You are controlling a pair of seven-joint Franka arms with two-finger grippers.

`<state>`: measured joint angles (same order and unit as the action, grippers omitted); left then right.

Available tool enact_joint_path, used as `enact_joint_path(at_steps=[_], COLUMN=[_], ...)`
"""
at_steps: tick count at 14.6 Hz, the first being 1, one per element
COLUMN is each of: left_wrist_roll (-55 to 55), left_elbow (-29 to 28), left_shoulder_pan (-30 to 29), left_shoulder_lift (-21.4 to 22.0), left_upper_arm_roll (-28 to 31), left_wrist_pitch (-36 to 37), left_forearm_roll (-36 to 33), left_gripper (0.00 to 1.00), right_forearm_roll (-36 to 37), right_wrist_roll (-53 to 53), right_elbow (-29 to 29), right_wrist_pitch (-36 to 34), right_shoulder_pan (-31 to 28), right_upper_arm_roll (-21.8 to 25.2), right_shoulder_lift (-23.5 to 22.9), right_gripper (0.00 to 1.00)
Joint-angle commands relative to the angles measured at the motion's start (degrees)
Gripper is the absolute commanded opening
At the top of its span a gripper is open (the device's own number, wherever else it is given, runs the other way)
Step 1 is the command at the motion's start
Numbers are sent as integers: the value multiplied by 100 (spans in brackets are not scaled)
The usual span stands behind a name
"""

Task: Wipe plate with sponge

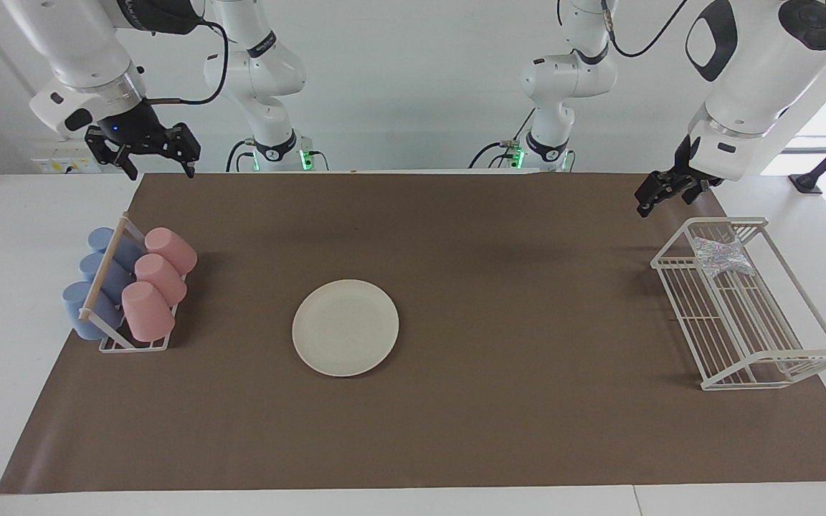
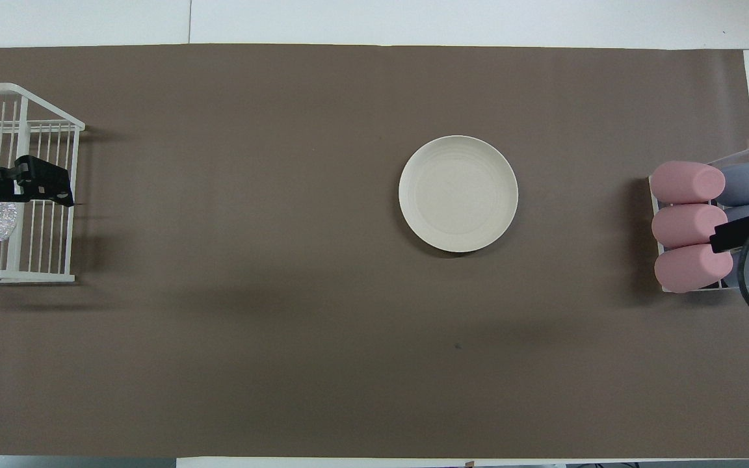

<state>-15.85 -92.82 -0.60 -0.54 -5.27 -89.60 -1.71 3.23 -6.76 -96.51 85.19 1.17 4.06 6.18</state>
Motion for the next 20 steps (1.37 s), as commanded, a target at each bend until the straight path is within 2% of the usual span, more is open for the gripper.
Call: enact_joint_path(at_steps=[1,14,20], left_wrist_roll=[47,47,47], left_elbow=[-17,-26,-26], left_shoulder_pan=[-72,-116,-326], left_shoulder_lift=[54,54,54], left_upper_arm_roll=[-9,-18,-9], left_wrist_pitch=[-49,-84,-84], left_forearm_roll=[100,92,92], left_gripper=[100,100,100], right_forearm_roll=[-121,-121,-121], right_wrist_roll=[-106,-106,-106], right_elbow=[-132,-132,-123], right_wrist_pitch=[-20,-20,-20], right_shoulder_pan=[-47,-47,-47], right_upper_arm_roll=[-19,-19,-19], right_shoulder_lift=[121,121,121], right_gripper=[100,100,100])
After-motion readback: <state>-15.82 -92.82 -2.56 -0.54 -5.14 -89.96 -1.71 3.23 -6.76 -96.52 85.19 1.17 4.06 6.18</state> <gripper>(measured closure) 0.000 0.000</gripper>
